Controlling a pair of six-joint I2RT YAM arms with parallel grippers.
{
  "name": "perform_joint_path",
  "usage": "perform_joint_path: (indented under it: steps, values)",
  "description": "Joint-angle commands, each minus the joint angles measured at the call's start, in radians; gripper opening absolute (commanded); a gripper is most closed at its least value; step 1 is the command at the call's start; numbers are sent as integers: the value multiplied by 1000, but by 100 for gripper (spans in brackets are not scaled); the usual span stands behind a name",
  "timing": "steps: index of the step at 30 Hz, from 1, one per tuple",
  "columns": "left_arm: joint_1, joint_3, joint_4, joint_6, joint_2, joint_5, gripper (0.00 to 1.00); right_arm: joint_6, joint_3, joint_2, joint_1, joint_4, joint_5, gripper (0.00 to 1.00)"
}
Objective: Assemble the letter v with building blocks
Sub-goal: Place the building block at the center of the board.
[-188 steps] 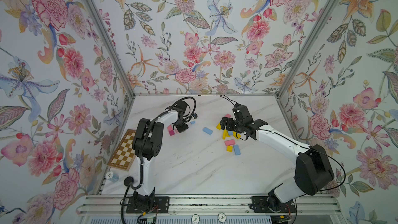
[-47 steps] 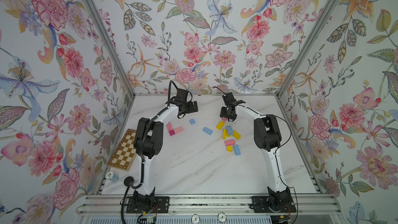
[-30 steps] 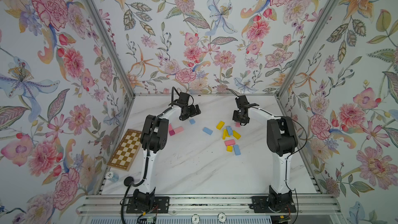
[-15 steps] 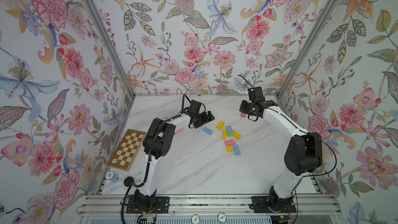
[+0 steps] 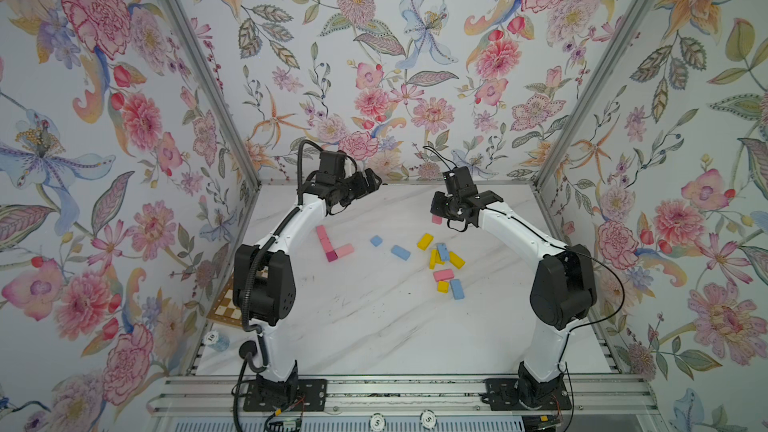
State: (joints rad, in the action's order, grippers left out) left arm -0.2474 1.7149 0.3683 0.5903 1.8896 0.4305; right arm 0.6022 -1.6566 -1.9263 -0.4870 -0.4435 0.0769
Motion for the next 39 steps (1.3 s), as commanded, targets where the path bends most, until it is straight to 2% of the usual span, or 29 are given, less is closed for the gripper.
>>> perform_joint_path:
  steps: [1,6,11,16,22,25,31,34,39]
  values:
    - [56,-32,152,-107,-31,-53,99,121,-71,-81,-90,57,-26,31]
    - [159,-227,43,-49,-151,15,99,232,-147,-212,-190,81,-71,31]
    - [228,-358,-8,-27,-246,38,99,264,-217,-317,-253,39,-108,32]
    - [292,-448,-62,6,-310,73,99,252,-209,-349,-300,17,-88,32]
    - [298,-499,-95,24,-355,81,99,240,-178,-372,-324,7,-76,36]
    - [296,-533,-121,43,-364,98,99,238,-174,-384,-326,6,-77,41]
    - [295,-606,-174,66,-403,131,99,207,-180,-380,-327,7,-65,42]
    - [291,-628,-190,70,-429,144,99,184,-189,-355,-303,8,-63,51]
    - [269,-672,-231,83,-453,159,99,166,-216,-357,-240,37,-137,70]
